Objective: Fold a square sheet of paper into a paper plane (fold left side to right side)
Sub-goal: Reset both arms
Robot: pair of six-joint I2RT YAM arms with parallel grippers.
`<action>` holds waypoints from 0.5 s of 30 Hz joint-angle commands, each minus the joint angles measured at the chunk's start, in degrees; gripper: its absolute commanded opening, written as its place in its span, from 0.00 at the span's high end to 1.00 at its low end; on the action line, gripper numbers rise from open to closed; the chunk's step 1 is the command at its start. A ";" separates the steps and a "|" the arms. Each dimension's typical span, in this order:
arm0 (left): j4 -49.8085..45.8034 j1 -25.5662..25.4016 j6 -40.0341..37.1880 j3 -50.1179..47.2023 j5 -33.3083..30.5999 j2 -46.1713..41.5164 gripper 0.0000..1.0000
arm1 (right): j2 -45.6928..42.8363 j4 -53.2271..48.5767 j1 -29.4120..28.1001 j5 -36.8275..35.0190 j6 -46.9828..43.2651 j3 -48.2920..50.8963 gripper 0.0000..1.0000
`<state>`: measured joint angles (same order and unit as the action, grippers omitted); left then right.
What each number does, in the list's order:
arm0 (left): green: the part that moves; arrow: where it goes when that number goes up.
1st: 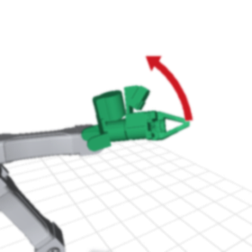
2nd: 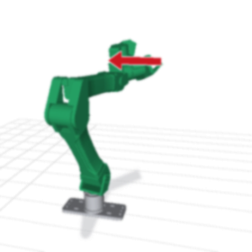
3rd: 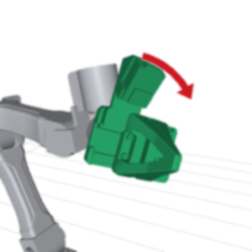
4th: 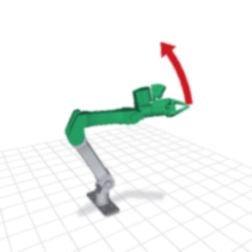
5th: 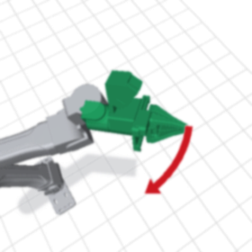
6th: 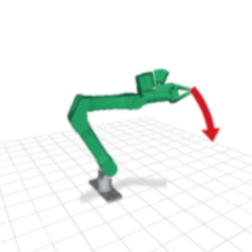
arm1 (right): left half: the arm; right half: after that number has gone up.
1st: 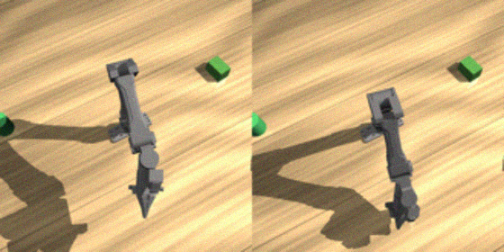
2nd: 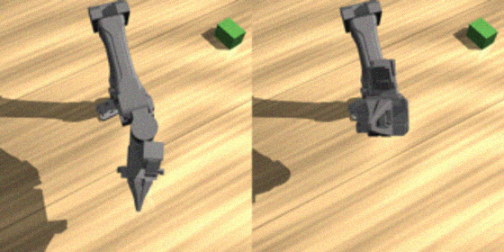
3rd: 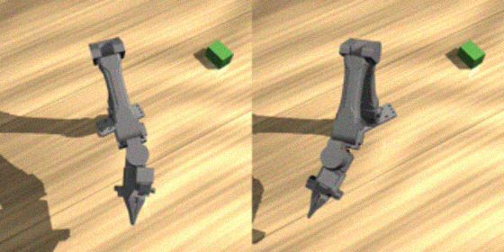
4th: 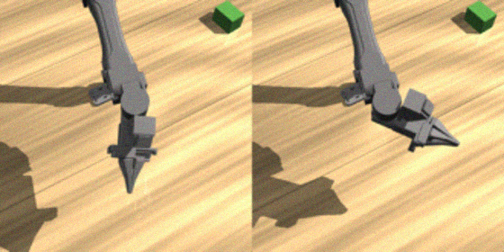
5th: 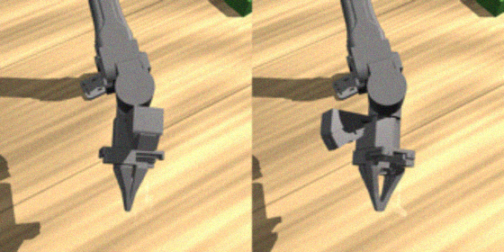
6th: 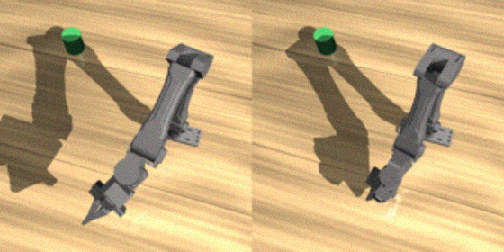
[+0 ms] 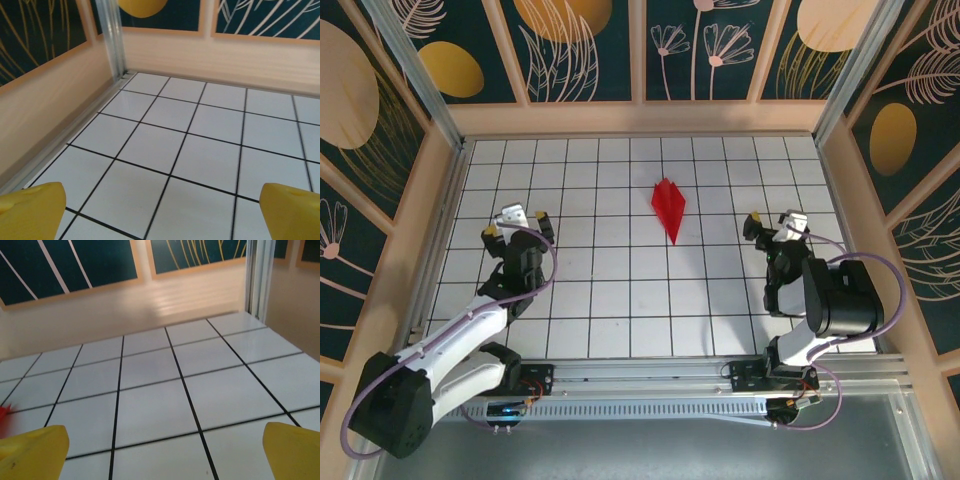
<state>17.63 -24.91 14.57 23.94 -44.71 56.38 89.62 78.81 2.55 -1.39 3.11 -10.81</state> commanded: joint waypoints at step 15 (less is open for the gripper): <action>30.90 8.55 -11.71 -4.69 1.01 17.26 0.01 | -0.06 -1.55 -0.98 -1.46 -1.35 -1.06 0.01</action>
<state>41.43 -16.82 6.24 18.74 -44.21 71.75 89.62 76.71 2.04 -1.63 2.87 -11.09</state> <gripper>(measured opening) 0.988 0.992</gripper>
